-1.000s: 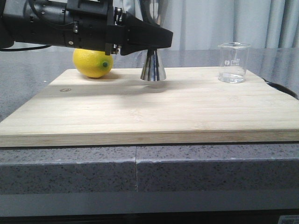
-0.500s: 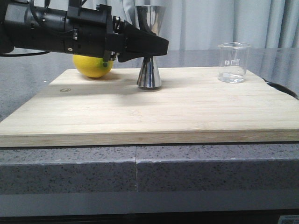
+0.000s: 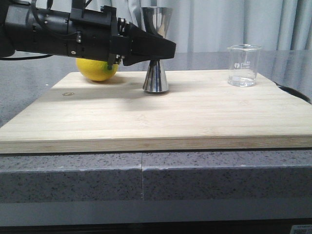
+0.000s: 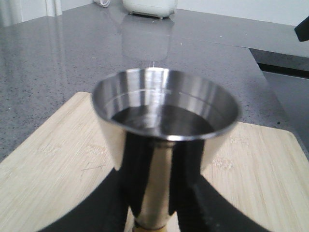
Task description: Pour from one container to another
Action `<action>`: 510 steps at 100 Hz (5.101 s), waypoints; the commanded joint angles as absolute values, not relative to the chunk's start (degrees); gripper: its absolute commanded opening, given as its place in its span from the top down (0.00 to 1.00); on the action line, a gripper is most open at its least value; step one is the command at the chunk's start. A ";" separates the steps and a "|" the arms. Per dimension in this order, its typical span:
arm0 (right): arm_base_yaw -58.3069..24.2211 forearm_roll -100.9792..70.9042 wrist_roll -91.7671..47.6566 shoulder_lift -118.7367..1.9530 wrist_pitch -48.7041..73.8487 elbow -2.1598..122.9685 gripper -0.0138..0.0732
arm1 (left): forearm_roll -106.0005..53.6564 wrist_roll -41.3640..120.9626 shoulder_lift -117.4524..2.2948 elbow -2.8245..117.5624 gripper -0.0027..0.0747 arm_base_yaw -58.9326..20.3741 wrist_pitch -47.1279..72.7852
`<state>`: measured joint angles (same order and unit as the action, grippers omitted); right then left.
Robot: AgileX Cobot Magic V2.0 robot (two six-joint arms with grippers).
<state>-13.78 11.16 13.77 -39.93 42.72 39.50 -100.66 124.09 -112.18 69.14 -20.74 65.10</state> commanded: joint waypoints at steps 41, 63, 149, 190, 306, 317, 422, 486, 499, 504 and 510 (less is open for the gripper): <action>-13.80 12.43 13.70 -39.68 38.95 41.66 0.15 | -103.33 123.78 -109.52 70.64 0.72 -20.56 65.83; -13.80 12.43 13.70 -39.68 38.82 41.66 0.15 | -103.33 123.78 -109.52 70.64 0.57 -20.56 66.58; -13.80 12.43 13.70 -39.68 38.82 41.66 0.15 | -72.92 97.64 -94.96 72.65 0.27 -20.56 50.66; -13.80 12.43 13.70 -39.68 38.82 41.66 0.15 | -23.16 46.25 -83.21 84.20 0.28 -20.56 59.05; -13.80 12.43 13.70 -39.68 37.37 41.66 0.17 | 11.41 -10.73 -38.26 49.96 0.28 -20.34 51.30; -13.80 12.43 13.70 -39.68 37.37 41.66 0.32 | 11.41 -10.73 -38.51 49.96 0.38 -20.34 50.67; -13.80 12.43 13.70 -39.68 36.99 41.66 0.92 | 11.41 -10.73 -38.49 49.87 0.99 -20.34 47.12; -13.80 12.43 13.70 -39.68 36.99 41.66 0.92 | -2.57 8.01 -27.35 32.77 0.99 -6.85 24.37; -13.80 12.43 13.70 -39.68 36.99 41.66 0.92 | -5.57 9.27 -19.98 22.95 0.99 -1.74 13.58; -13.80 12.43 13.70 -39.68 36.99 41.66 0.92 | -5.57 9.27 -16.48 19.06 0.99 -0.86 9.67; -13.80 12.43 13.70 -39.68 36.99 41.66 0.92 | -5.44 9.27 -13.05 14.31 0.99 -0.57 5.41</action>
